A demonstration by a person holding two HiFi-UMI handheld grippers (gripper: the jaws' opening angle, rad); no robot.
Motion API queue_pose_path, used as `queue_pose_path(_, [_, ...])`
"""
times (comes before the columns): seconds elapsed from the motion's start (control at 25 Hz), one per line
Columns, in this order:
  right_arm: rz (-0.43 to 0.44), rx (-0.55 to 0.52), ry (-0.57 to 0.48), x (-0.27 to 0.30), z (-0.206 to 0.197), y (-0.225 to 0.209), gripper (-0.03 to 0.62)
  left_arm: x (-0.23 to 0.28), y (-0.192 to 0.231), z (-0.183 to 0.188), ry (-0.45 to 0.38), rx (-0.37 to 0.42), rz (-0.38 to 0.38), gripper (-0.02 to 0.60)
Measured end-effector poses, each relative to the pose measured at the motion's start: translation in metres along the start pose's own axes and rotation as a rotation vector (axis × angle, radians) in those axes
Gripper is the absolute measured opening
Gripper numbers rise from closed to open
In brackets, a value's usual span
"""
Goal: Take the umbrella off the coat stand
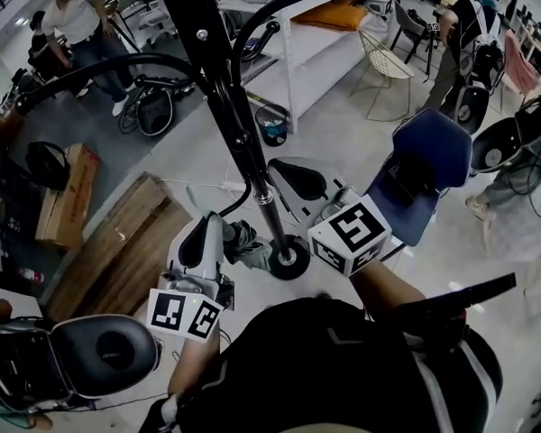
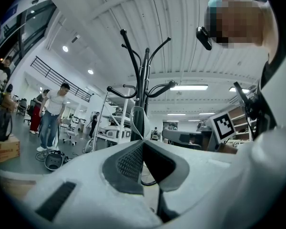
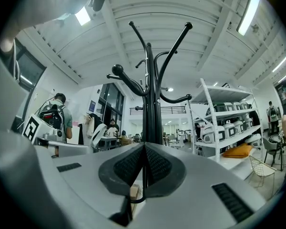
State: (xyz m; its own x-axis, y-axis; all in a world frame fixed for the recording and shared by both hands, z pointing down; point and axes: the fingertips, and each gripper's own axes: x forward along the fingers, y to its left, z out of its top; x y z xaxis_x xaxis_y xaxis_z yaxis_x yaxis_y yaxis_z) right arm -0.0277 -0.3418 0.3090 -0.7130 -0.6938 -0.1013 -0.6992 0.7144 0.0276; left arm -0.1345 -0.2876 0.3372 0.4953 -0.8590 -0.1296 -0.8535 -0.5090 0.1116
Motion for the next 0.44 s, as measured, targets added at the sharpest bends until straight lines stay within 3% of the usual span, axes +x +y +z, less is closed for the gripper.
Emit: queue_pose_path(0.44, [-0.014, -0.017, -0.001, -0.0010, -0.0063, 0.0004, 0.006, -0.0007, -0.0014, -0.0061, -0.005, 0.011, -0.020, 0.012])
